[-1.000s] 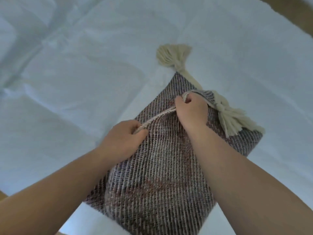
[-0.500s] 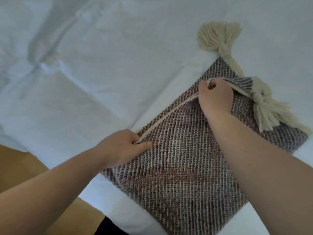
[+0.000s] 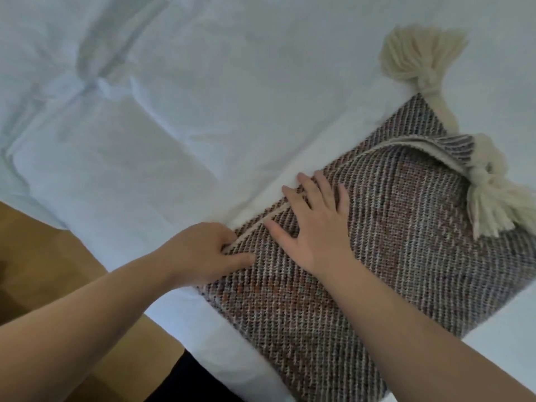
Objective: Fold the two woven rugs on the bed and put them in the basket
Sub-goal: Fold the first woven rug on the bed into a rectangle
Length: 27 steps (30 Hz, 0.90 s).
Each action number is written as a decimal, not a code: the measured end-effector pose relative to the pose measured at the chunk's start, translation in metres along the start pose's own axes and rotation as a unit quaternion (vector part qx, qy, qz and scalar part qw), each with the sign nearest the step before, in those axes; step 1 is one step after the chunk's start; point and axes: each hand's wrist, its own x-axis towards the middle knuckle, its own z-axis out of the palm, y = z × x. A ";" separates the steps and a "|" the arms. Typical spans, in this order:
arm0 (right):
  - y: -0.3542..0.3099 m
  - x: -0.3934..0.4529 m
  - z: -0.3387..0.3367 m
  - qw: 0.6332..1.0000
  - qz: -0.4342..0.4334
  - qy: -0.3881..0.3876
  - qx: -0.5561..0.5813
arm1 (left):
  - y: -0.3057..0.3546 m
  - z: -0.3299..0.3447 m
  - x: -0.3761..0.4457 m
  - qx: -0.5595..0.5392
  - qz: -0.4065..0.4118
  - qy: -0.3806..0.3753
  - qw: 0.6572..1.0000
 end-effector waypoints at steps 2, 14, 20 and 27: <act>-0.009 0.000 -0.001 0.999 -0.042 -0.009 0.006 | -0.014 0.002 -0.008 -0.022 -0.018 -0.007 1.000; -0.054 -0.003 0.029 0.982 -0.168 0.058 0.059 | -0.031 0.015 -0.026 0.058 -0.037 0.130 0.989; -0.026 0.000 0.008 0.994 -0.087 0.044 0.043 | 0.002 0.010 -0.008 0.080 0.080 0.255 0.960; 0.053 0.018 -0.020 0.996 0.008 0.083 0.010 | 0.093 -0.004 0.056 0.025 0.128 0.206 0.970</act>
